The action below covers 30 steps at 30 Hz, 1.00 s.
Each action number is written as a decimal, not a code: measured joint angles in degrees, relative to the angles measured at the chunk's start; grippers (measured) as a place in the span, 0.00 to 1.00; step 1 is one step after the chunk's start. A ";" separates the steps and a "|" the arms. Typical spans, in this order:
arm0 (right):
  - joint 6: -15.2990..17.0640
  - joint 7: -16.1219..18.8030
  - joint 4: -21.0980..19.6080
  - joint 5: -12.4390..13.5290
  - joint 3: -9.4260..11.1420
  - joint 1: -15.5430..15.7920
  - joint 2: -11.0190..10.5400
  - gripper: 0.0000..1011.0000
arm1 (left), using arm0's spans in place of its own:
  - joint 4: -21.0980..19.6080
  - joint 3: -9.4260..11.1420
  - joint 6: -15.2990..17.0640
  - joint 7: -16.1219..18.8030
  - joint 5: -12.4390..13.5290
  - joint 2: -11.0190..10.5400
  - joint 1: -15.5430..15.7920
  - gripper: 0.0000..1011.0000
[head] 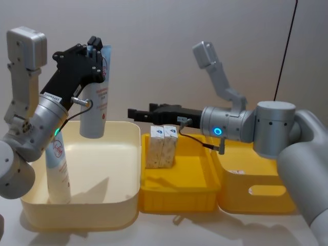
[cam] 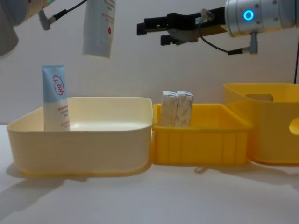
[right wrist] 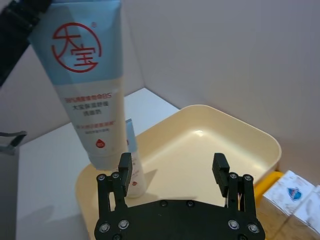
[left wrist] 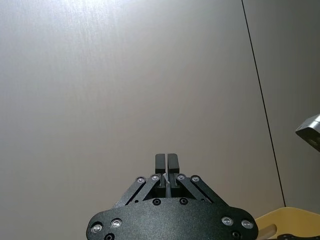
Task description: Bimanual collaborative sorting of washing and personal care products
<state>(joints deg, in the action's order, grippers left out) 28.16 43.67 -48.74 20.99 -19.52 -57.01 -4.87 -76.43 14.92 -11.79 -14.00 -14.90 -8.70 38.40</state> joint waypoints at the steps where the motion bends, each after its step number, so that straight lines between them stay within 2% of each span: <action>1: -0.19 0.53 0.40 0.16 -0.09 -0.22 0.09 0.99 | 0.01 -0.07 -0.04 0.03 0.11 0.07 -0.02 0.03; 6: -0.87 2.67 1.64 0.66 -0.69 -0.91 0.12 0.99 | 0.07 -0.23 -0.06 0.09 0.33 0.22 -0.06 0.03; 13: -0.57 3.99 0.75 0.61 -2.01 -0.94 -0.89 0.99 | 0.13 -0.53 -0.06 0.14 0.71 0.54 -0.18 0.03; 21: -0.56 7.45 1.02 0.56 -3.74 -1.81 -1.76 0.99 | 0.13 -0.82 0.09 0.17 1.15 0.91 -0.30 0.03; 30: -1.55 10.70 3.57 0.85 -5.26 -3.90 -1.01 0.99 | 0.25 -1.13 0.22 0.10 1.56 1.35 -0.33 0.03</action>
<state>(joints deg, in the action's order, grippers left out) 26.61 54.37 -45.16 21.84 -24.78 -60.91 -5.88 -76.18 13.78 -11.57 -13.90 -13.34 -7.35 38.08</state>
